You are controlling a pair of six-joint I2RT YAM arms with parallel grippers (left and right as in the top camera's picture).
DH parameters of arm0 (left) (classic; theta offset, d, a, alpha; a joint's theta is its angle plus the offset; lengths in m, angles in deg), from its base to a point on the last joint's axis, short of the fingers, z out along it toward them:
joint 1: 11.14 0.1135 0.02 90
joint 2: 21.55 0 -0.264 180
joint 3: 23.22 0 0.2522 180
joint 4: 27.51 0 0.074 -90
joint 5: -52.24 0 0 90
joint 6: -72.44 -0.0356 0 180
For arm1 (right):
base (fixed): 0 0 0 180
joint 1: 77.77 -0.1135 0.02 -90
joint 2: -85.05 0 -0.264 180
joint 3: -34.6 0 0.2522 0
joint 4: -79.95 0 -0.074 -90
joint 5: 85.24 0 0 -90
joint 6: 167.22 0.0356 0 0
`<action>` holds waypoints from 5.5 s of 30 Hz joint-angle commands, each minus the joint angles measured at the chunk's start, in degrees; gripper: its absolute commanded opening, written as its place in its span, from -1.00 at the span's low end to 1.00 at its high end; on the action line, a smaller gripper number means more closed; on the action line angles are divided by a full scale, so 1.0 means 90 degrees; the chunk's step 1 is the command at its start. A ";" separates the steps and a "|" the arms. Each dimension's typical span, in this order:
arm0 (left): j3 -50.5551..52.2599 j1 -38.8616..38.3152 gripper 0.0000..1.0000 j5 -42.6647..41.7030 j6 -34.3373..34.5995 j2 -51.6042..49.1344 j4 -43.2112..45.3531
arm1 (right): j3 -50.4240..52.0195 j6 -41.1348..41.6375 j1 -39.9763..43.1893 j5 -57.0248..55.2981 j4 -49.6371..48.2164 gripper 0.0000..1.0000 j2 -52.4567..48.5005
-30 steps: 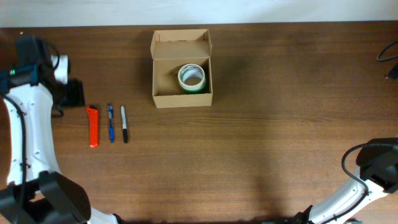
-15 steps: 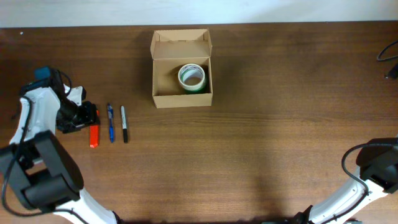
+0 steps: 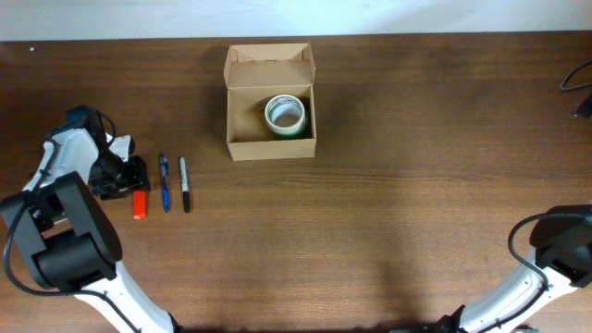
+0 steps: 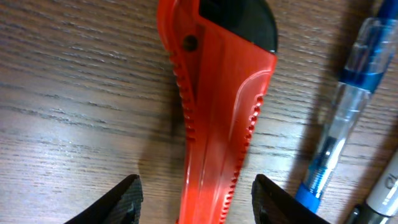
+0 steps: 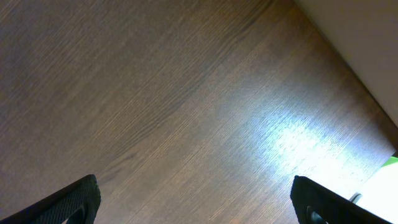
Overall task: Pack container
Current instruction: 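Move the left gripper to the orange box cutter and grasp it, then carry the orange box cutter over the box and lower it in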
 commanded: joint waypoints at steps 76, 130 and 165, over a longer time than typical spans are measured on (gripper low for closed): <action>-0.8306 -0.2691 -0.97 -0.0372 -0.3155 -0.0843 -0.3194 | 0.0005 0.0000 -0.0012 -0.0078 -0.0007 0.99 0.0066; -0.6856 -0.4483 -0.97 -0.1260 -0.5367 -0.2892 -0.4177 | 0.0005 0.0000 -0.0012 -0.0078 -0.0007 0.98 0.0066; -0.6669 -0.4483 -0.98 -0.1540 -0.5540 -0.2892 -0.3861 | 0.0005 0.0000 -0.0012 -0.0078 -0.0010 0.98 0.0068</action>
